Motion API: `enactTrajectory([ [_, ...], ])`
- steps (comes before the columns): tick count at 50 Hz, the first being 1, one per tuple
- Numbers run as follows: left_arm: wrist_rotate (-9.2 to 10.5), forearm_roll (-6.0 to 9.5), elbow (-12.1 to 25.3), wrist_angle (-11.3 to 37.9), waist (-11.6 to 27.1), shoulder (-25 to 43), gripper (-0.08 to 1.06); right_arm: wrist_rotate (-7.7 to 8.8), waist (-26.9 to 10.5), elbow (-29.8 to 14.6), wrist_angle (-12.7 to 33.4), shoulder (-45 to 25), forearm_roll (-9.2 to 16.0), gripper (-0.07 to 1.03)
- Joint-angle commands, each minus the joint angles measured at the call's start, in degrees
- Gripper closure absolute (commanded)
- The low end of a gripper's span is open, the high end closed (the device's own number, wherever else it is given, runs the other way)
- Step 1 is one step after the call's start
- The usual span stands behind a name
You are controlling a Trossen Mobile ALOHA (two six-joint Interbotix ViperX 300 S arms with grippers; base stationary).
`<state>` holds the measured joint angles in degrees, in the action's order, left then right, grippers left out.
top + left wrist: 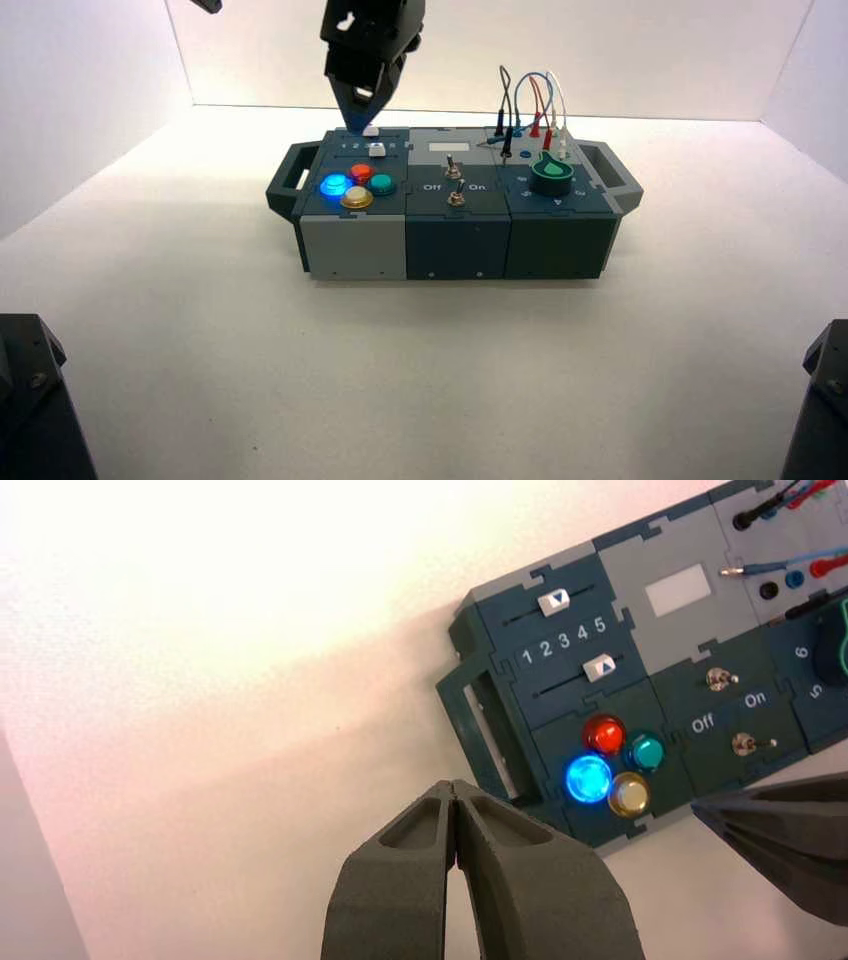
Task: Push the blue button with the right gripper.
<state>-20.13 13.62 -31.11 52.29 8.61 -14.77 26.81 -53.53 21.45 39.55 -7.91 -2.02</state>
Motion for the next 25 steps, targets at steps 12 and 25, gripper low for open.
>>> enactTrajectory([
  [12,-0.09,0.18,-0.3,-1.5,-0.2,-1.2,1.01,-0.09,-0.1,-0.9,-0.1,2.4,0.1,0.98],
  [25,-0.09,0.09,-0.9,-2.0,-0.2,-1.2,1.01,-0.09,0.0,-0.7,-0.1,2.5,0.0,0.98],
])
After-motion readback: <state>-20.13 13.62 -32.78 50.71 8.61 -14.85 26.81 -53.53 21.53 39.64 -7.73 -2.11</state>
